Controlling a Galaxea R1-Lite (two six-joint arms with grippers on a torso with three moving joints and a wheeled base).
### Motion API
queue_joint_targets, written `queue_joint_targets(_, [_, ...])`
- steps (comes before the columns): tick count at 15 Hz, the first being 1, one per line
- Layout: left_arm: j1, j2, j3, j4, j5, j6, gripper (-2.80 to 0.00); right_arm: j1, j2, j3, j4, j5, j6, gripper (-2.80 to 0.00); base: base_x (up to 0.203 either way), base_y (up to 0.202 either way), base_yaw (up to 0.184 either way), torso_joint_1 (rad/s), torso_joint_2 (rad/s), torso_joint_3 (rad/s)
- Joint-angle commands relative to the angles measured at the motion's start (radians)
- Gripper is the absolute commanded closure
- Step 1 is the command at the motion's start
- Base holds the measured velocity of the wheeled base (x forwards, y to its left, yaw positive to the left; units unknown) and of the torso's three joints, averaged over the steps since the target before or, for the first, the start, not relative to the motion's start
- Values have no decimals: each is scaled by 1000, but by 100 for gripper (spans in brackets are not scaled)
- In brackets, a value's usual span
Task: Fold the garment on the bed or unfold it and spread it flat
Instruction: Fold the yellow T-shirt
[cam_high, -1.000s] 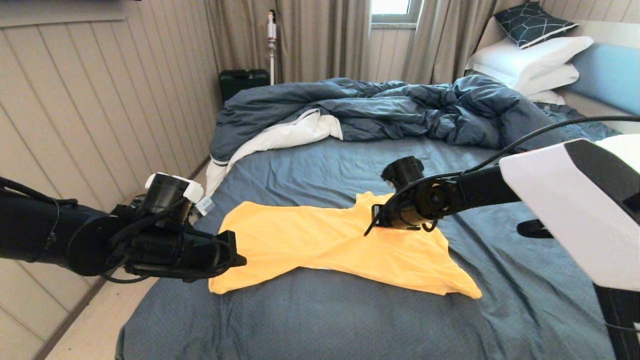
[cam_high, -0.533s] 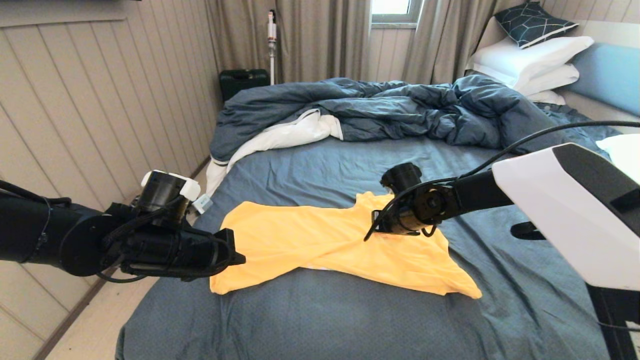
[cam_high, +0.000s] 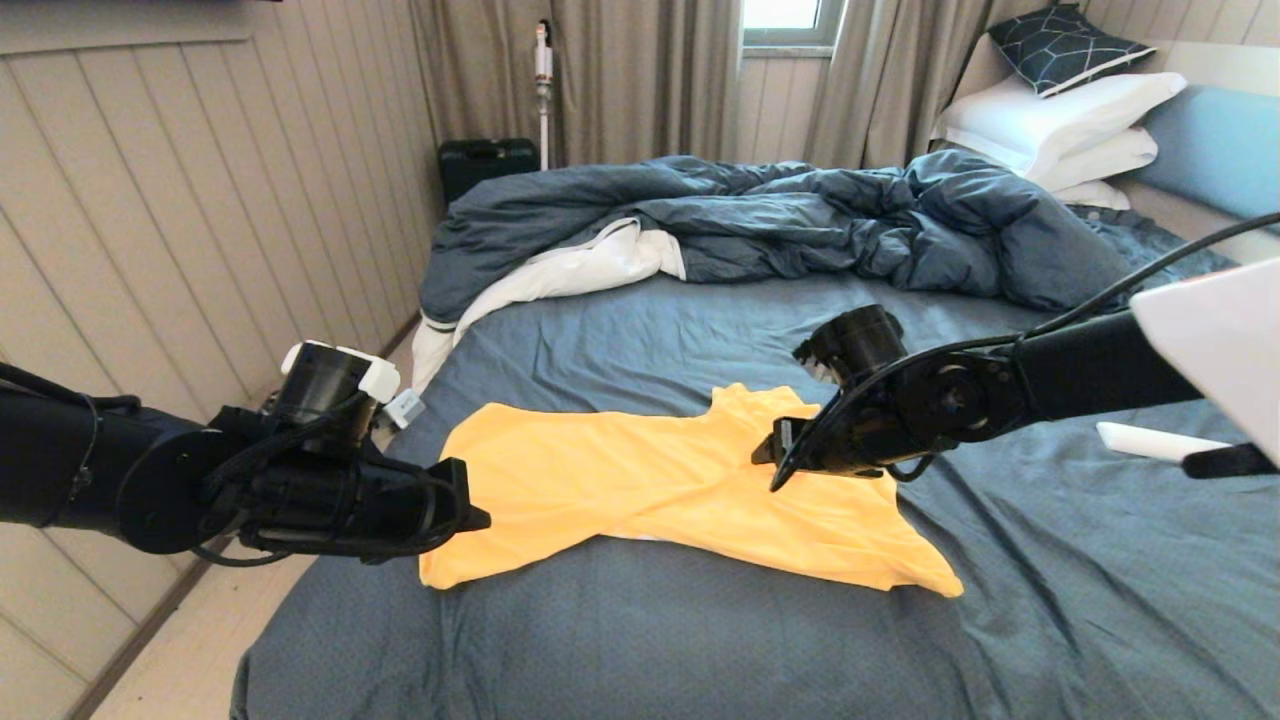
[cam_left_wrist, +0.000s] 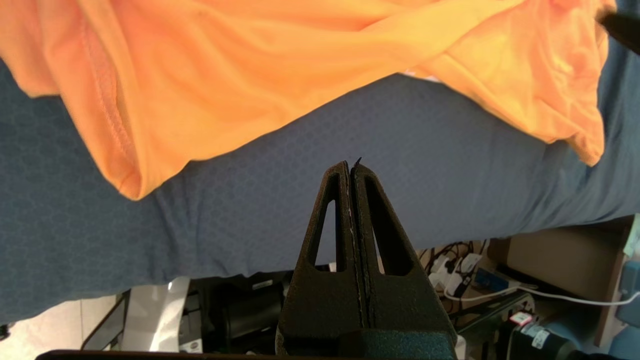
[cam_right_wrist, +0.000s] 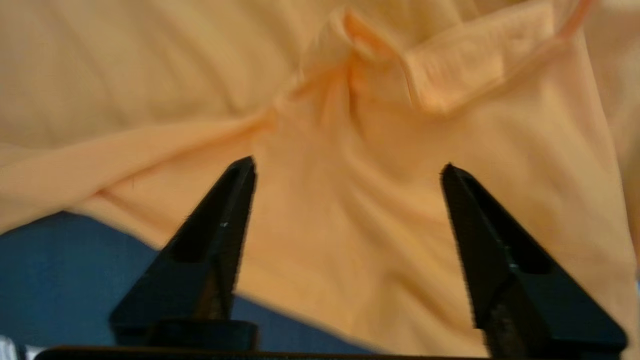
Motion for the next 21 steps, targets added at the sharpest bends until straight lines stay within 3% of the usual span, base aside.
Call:
queue_joint_targets(1, [-7, 5, 9, 0, 0, 0, 0, -3, -153, 96, -1, 18, -1, 0, 0, 0, 0, 0, 0, 0])
queue_joint_targets(3, [-28, 17, 20, 0, 28, 11, 0, -9, -284, 188, 0, 75, -9, 0, 0, 0, 0, 0, 0, 0])
queue_joint_targets(7, [-70, 43, 19, -7, 119, 140, 0, -61, -461, 390, -2, 156, -31, 0, 0, 0, 0, 0, 0, 0])
queue_joint_targets(9, [-79, 76, 9, -10, 191, 218, 0, -139, -513, 460, -8, 238, -71, 0, 0, 0, 0, 0, 0, 0])
queue_joint_targets(12, [-100, 111, -26, -1, 218, 303, 0, -273, -581, 554, -10, 414, -149, 0, 0, 0, 0, 0, 0, 0])
queue_joint_targets(15, [-142, 158, -22, -16, 376, 451, 0, -356, -607, 628, -11, 548, -231, 0, 0, 0, 0, 0, 0, 0])
queue_joint_targets(18, [-176, 146, 4, -61, 448, 539, 0, -362, -597, 642, -11, 558, -260, 0, 0, 0, 0, 0, 0, 0])
queue_joint_targets(19, [-178, 147, 19, -77, 484, 559, -119, -364, -598, 645, -11, 560, -261, 0, 0, 0, 0, 0, 0, 0])
queue_joint_targets(20, [-184, 150, 37, -114, 528, 575, -280, -373, -603, 648, -11, 569, -262, 0, 0, 0, 0, 0, 0, 0])
queue_joint_targets(21, [-190, 150, 58, -158, 558, 602, -280, -376, -604, 648, -11, 580, -262, 0, 0, 0, 0, 0, 0, 0])
